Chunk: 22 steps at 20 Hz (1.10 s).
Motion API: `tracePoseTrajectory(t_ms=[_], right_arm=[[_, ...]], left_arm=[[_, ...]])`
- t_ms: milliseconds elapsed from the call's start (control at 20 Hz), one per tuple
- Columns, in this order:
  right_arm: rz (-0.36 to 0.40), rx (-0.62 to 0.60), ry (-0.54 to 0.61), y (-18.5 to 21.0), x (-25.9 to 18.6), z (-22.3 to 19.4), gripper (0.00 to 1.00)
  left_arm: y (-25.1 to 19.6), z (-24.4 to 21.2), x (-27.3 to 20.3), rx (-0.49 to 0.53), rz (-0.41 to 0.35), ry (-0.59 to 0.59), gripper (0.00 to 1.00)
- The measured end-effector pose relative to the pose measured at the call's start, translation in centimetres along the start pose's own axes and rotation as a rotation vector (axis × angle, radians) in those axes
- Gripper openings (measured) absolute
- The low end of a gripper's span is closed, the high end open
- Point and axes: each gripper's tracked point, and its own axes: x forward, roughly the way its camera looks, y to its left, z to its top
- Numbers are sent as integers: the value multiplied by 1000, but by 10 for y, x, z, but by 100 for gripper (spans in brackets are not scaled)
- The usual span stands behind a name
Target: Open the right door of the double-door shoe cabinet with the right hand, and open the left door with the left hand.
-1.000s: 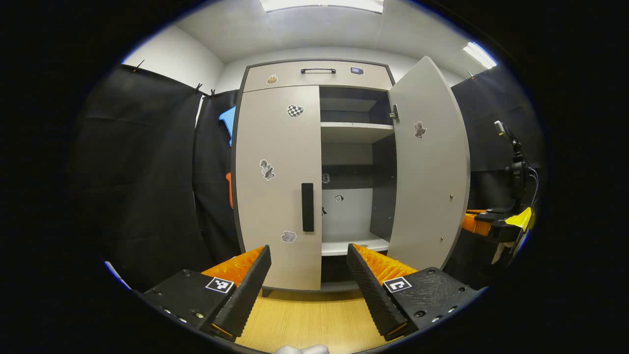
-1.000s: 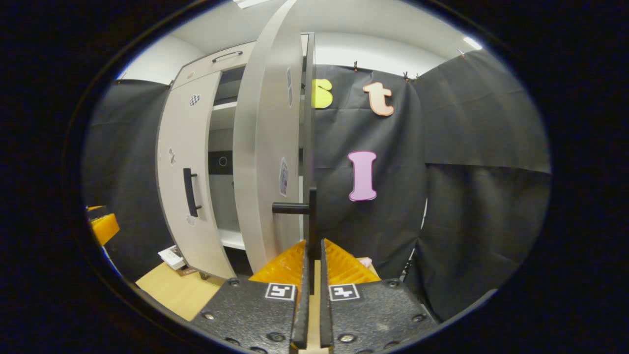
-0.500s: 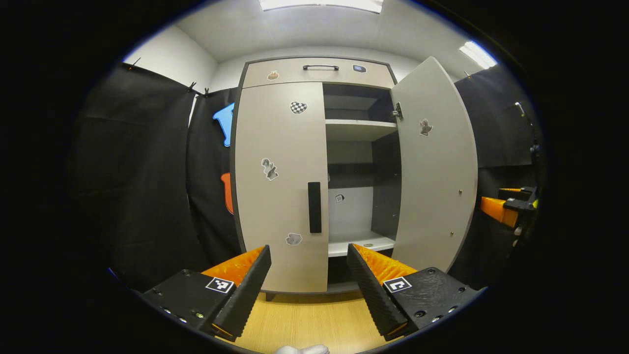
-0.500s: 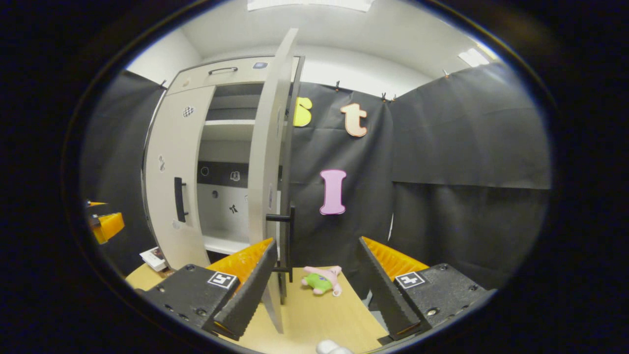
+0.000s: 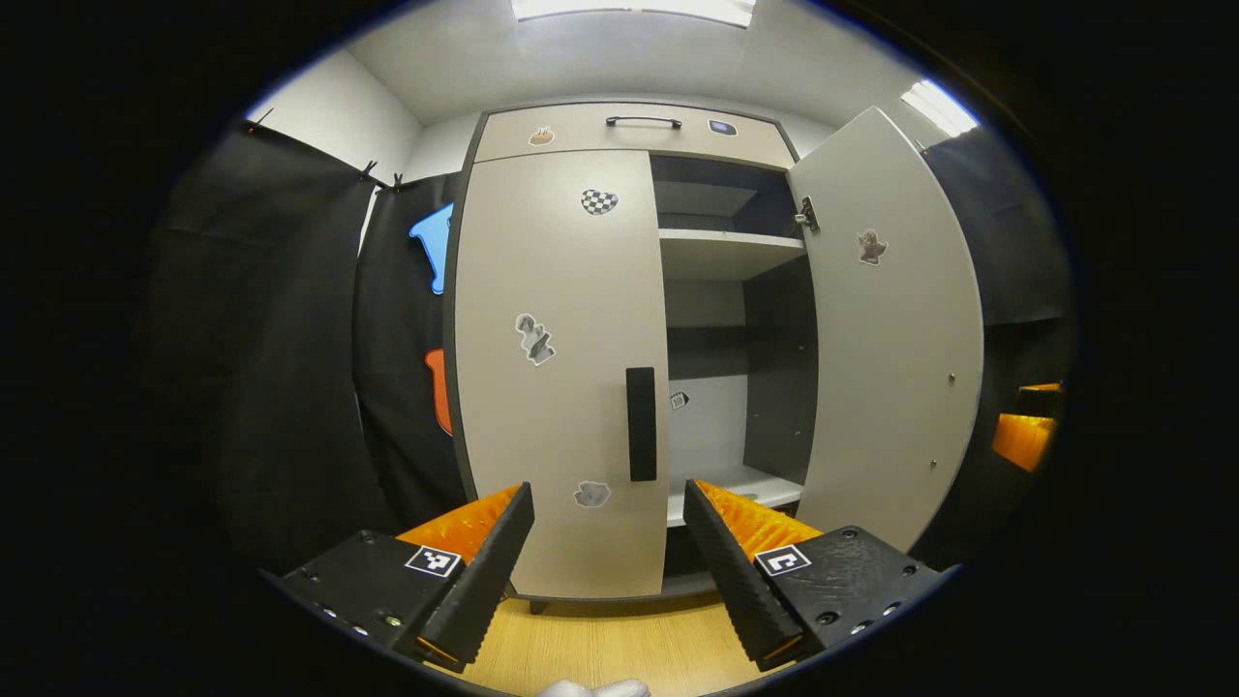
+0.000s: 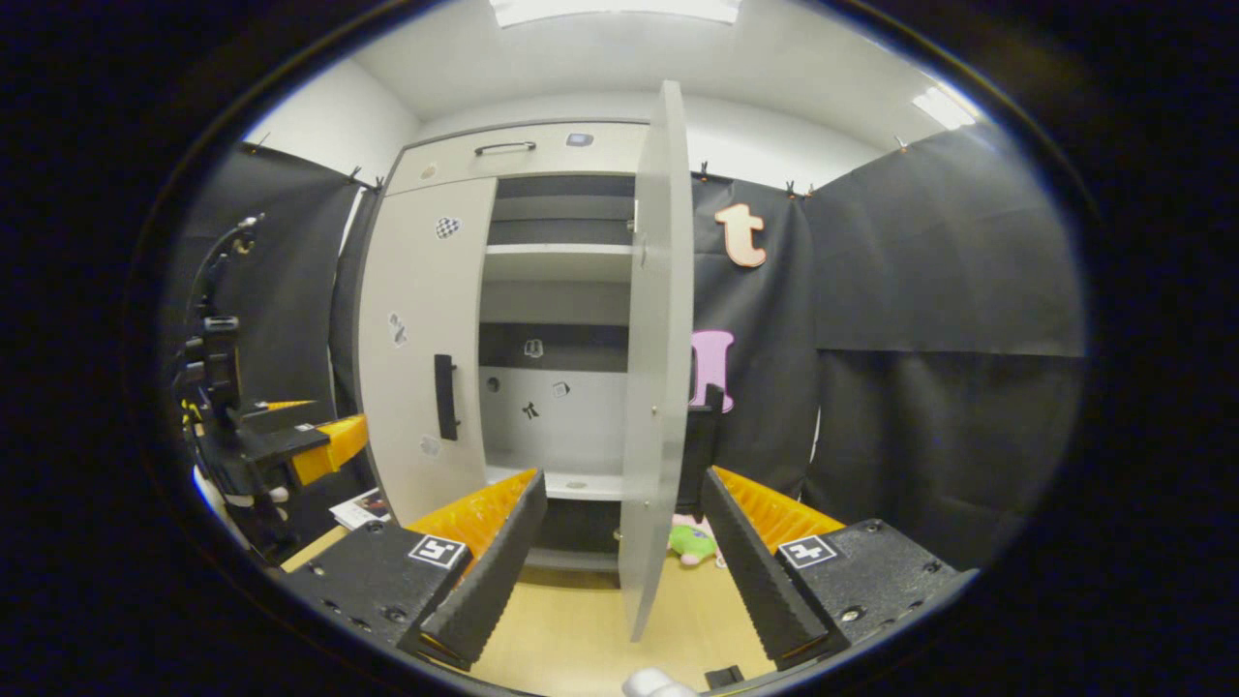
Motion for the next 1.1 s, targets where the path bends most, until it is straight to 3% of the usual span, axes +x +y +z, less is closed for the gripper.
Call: tracePoseTrajectory(t_ms=[450,850,1100], right_arm=[[24,11,25,33,-1,0,100],[-1,-4,40,34,11,0,100],[-21,-15,42,25,17,0,100]], left_arm=[[-16,5,77,-13,-26,-36,94],[-22,-9,155,-36,-16,5,94],[-17,-13,179,-51,7,18,94]])
